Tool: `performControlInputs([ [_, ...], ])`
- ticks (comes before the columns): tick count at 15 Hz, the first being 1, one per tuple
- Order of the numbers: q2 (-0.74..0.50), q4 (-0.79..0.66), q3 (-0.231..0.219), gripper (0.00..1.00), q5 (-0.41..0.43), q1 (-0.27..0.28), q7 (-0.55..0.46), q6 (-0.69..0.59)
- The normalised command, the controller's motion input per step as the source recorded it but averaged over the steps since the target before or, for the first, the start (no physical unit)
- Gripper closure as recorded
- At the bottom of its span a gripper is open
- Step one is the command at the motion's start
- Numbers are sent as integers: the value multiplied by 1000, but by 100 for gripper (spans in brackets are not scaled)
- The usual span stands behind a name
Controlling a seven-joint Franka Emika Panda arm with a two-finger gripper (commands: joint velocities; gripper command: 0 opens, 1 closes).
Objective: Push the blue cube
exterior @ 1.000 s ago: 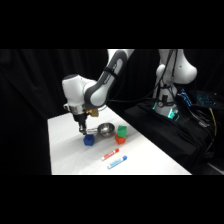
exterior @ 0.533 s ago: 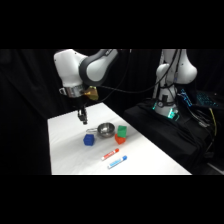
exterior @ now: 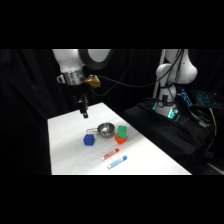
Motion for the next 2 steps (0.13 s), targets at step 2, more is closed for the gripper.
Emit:
performControlInputs([
  [2, -189, -57, 14, 0, -144, 83, 91, -111],
])
